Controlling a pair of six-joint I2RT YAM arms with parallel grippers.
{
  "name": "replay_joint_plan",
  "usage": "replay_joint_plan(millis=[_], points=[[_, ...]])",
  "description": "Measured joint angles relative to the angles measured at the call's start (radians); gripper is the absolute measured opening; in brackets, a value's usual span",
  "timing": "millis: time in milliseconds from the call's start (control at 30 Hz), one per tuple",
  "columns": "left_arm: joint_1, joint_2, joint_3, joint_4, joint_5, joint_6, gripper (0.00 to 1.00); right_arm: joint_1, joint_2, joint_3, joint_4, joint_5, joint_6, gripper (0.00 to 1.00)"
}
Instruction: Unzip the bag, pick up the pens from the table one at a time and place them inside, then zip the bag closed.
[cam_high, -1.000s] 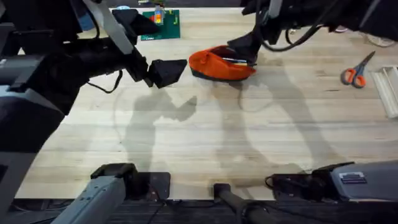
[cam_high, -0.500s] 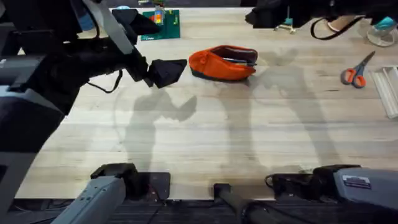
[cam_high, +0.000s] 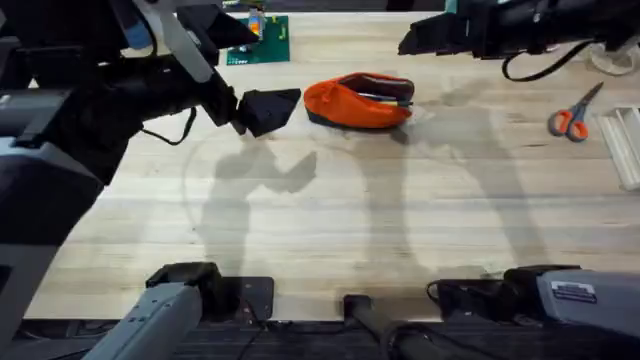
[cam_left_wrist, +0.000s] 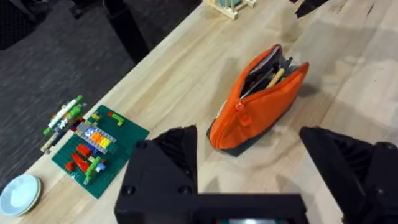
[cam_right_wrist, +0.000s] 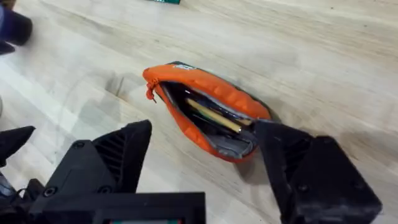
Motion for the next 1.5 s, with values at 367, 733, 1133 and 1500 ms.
replay_joint_plan(millis=[367,733,1133,1500], points=[[0.000,0.000,0.000,0.002,0.011,0.020,0.992,0.000,0.000,0.000,0.002,0.000,0.001,0.997],[0.043,0.072,0.000,0.059,0.157,0.053,0.991,0.000,0.000,0.000,0.005,0.000,0.001,0.997],[0.193,0.331,0.000,0.332,0.508,0.077,0.991,0.000,0.000,0.000,0.005,0.000,0.001,0.997],[0.208,0.512,0.000,0.400,0.602,0.077,0.993,0.000,0.000,0.000,0.007,0.000,0.003,0.998]])
